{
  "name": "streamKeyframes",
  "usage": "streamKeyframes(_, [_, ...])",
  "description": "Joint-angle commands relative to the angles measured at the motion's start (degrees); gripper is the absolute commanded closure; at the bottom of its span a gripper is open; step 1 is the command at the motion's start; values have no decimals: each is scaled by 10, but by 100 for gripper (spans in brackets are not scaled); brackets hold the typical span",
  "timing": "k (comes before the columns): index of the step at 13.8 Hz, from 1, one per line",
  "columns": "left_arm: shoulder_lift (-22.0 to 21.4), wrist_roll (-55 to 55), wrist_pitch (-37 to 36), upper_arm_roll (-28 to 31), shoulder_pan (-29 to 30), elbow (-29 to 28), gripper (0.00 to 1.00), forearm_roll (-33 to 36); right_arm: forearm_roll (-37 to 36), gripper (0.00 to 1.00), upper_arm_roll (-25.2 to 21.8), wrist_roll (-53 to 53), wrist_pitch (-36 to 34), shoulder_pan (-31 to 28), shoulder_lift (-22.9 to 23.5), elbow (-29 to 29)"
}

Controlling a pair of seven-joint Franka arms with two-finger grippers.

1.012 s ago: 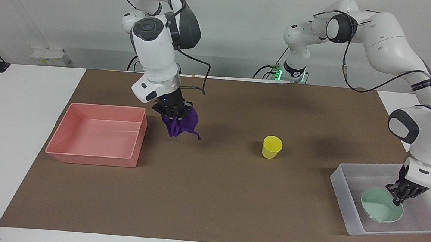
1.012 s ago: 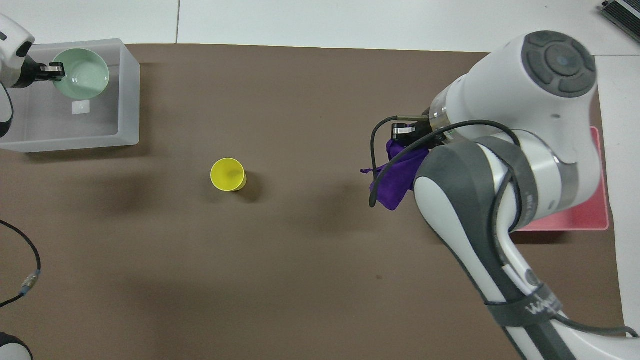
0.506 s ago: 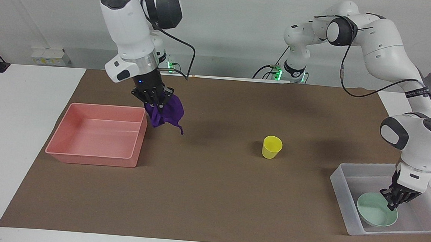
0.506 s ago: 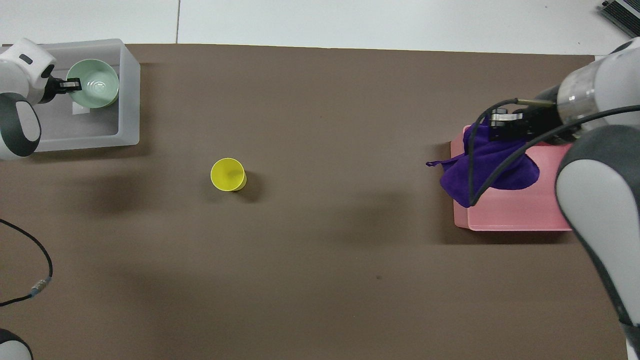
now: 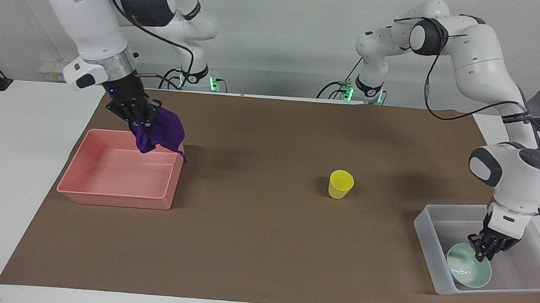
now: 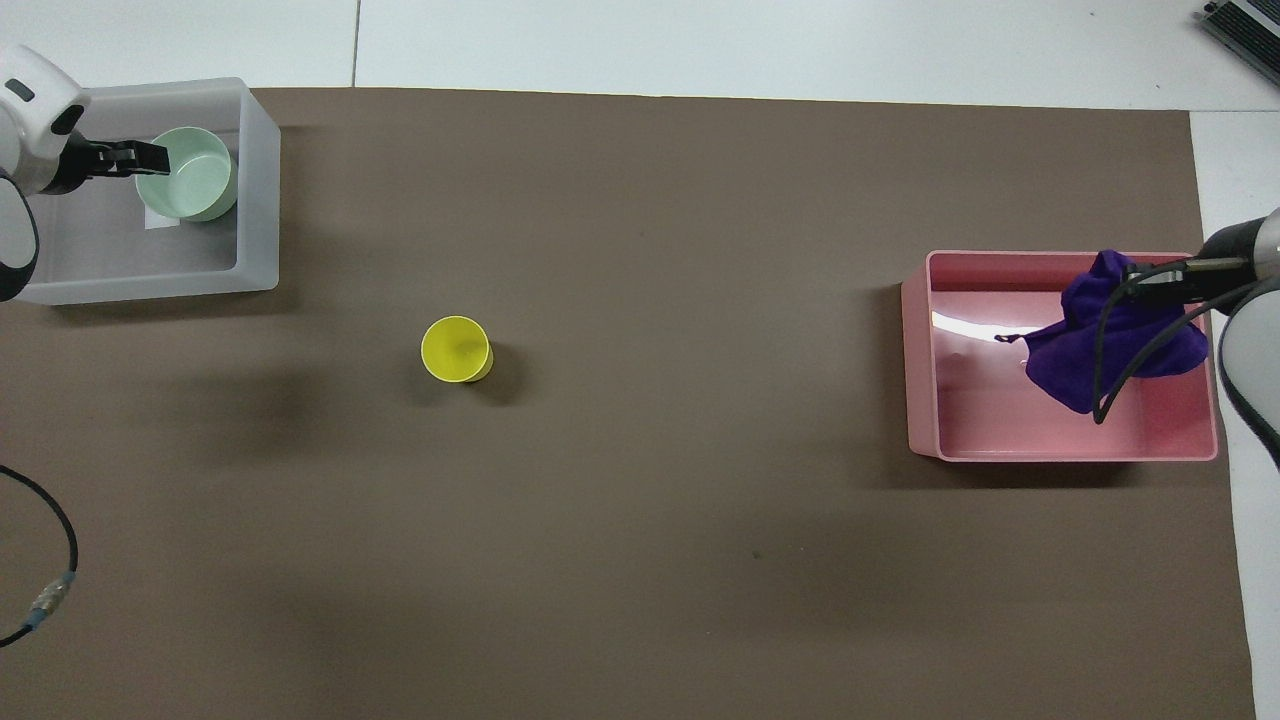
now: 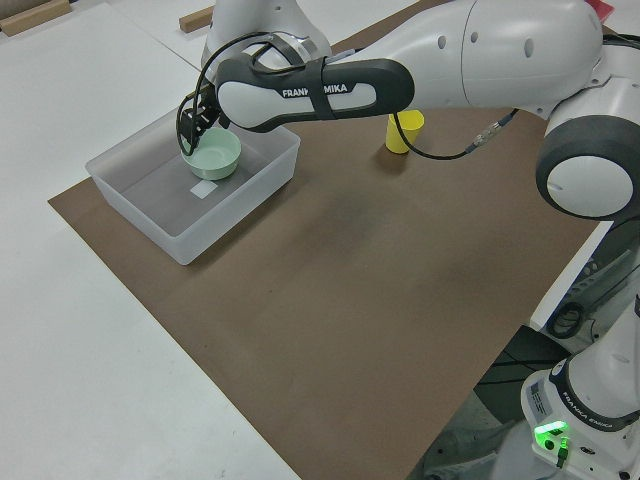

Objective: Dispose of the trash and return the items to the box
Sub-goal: 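Carry the purple cloth with the right gripper into the pink bin, then release the cloth in the pink bin while the left gripper reaches out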

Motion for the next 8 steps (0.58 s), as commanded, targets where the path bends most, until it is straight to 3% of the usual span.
streamKeyframes(1, [-73, 0, -58, 3, -30, -59, 0, 10, -11, 100, 8, -26, 87, -14, -18, -97])
streamKeyframes(5, [-160, -10, -95, 2, -93, -156, 0, 9, -10, 100, 8, -20, 207, -14, -2, -188])
streamKeyframes(8, [-187, -45, -80, 3, -154, -226, 0, 9, -10, 100, 9, -18, 263, -13, 11, -213])
